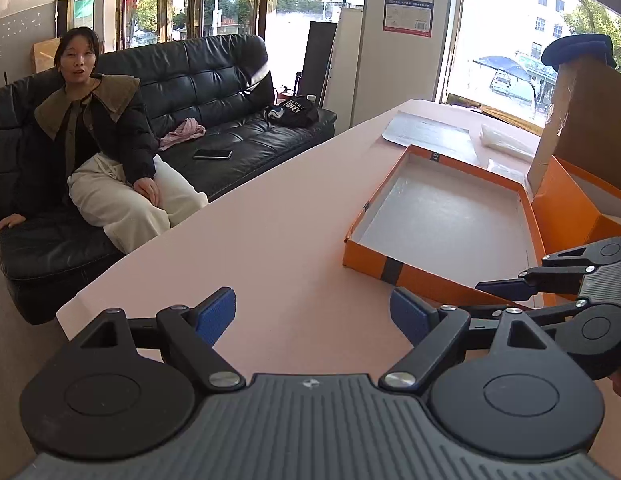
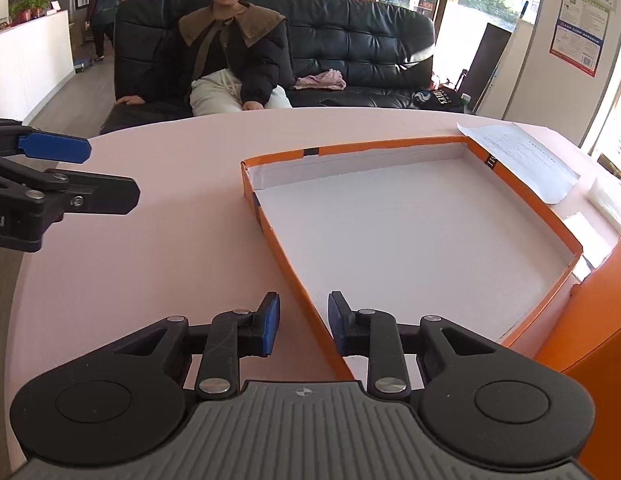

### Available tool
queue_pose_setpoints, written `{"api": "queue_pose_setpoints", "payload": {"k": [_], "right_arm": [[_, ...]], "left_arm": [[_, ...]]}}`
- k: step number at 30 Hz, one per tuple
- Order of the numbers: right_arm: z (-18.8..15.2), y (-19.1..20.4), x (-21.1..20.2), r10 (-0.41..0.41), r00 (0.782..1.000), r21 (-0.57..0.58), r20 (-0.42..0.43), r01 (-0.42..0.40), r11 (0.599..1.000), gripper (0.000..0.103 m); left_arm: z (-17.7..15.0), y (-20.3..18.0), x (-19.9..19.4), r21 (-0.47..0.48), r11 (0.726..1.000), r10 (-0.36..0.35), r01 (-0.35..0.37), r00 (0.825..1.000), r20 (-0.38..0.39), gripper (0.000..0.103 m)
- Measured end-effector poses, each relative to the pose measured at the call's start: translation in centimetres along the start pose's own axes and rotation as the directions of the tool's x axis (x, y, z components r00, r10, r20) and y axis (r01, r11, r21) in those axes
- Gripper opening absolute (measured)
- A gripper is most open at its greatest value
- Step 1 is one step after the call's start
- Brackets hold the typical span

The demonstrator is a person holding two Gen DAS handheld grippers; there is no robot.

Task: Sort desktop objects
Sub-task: 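Move both tools to the orange lid lying on the table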

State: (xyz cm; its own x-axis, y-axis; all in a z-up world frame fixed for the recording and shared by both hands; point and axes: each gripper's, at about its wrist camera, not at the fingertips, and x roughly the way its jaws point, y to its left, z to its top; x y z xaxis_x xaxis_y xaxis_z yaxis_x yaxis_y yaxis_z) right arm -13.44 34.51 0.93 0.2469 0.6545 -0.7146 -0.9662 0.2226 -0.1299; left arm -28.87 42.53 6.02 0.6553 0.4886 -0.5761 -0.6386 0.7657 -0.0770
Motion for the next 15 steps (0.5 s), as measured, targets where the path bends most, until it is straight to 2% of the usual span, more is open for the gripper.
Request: {"api": "queue_pose_setpoints", "payload": {"k": [1, 2, 7, 10, 15], "right_arm": [[-0.1, 0.2, 0.1, -0.006, 1.000, 0.002, 0.004, 0.006, 1.000, 0.022], [-0.1, 0.3, 0.0, -0.008, 1.000, 0.003, 0.009, 0.008, 1.000, 0.015], [0.0, 1.8, -0.2, -0.008, 1.000, 0.000, 0.013, 0.008, 1.000, 0.011], [-0.1, 2.8, -0.9, 0.032, 0.999, 0.030, 0.040, -0.034, 0.999, 0.010], [0.2, 4.3, -3.8, 0.108, 0.987, 0.090, 0.121, -0.119, 0.989, 0.008]], "left_arm": [[-0.3, 0.1, -0.2, -0.002, 1.000, -0.007, 0.007, 1.000, 0.003, 0.083], [-0.5, 0.1, -0.5, -0.006, 1.000, -0.013, 0.013, 1.000, 0.002, 0.083], [-2.0, 0.1, -0.9, -0.013, 0.999, -0.032, 0.031, 0.999, -0.022, 0.083], [-2.9, -0.2, -0.8, -0.015, 0.999, -0.037, 0.036, 0.998, -0.045, 0.083], [-4.1, 0.4, -1.6, -0.070, 0.996, -0.052, 0.048, 0.997, -0.049, 0.083]]}}
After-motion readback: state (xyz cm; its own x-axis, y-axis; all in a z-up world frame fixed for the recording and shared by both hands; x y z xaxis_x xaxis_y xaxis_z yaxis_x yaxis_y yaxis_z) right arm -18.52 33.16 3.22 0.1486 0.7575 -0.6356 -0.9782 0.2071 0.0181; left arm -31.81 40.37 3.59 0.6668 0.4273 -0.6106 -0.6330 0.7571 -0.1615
